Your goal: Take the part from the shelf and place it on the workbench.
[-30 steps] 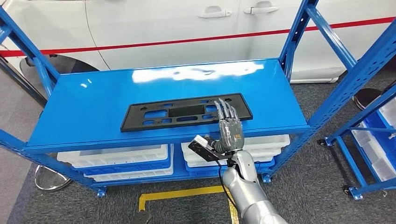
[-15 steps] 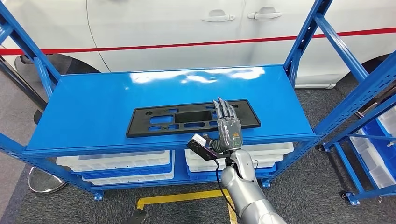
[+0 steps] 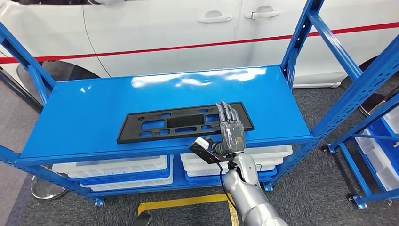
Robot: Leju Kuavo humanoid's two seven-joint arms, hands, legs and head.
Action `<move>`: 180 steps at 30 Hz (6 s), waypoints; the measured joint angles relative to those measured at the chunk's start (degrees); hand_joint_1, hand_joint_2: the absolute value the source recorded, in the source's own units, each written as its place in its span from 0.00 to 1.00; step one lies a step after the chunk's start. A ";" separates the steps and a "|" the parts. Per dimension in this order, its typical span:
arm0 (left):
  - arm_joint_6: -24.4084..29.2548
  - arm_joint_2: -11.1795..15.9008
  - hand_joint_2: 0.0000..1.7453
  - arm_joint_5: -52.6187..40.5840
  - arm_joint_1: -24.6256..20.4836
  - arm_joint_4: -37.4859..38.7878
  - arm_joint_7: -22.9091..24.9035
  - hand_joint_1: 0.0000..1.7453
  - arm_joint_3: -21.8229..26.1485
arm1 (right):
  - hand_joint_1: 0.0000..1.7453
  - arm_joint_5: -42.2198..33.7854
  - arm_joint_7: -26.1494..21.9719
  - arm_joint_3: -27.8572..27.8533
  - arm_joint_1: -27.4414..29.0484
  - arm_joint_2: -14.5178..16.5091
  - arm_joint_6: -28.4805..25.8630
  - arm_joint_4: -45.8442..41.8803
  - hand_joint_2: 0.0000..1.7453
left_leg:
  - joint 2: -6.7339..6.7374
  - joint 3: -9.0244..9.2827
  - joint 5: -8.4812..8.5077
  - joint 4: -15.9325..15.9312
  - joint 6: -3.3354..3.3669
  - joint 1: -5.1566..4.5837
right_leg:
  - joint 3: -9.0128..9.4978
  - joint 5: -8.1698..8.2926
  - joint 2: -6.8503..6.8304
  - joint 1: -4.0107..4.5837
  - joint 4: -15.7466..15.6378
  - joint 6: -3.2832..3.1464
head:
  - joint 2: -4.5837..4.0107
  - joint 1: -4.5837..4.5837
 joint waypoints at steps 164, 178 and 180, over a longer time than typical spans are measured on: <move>1.18 -0.67 0.00 7.22 0.15 0.00 -2.18 0.00 2.51 | 1.00 -28.91 -1.92 43.24 3.10 -10.10 1.17 -36.12 1.00 | 0.11 5.49 0.96 -1.71 0.63 -0.27 | -2.90 3.09 -0.60 0.95 -0.37 -0.31 | 0.00 -0.09; 1.10 -1.00 0.00 6.99 -0.11 0.02 -1.81 0.00 2.13 | 1.00 -28.14 -1.54 43.23 3.53 -10.94 1.03 -36.16 1.00 | 0.71 1.91 5.77 -7.56 2.74 -0.43 | -1.75 -2.73 -0.25 0.20 9.70 2.62 | 0.00 -0.05; 1.10 -1.07 0.00 6.95 -0.16 0.02 -1.77 0.00 2.11 | 1.00 -27.97 -1.53 43.23 3.51 -10.93 1.02 -36.18 1.00 | 0.70 0.83 6.30 -6.90 2.18 -0.51 | 3.08 -2.68 -0.17 0.43 2.43 2.12 | 0.00 -0.07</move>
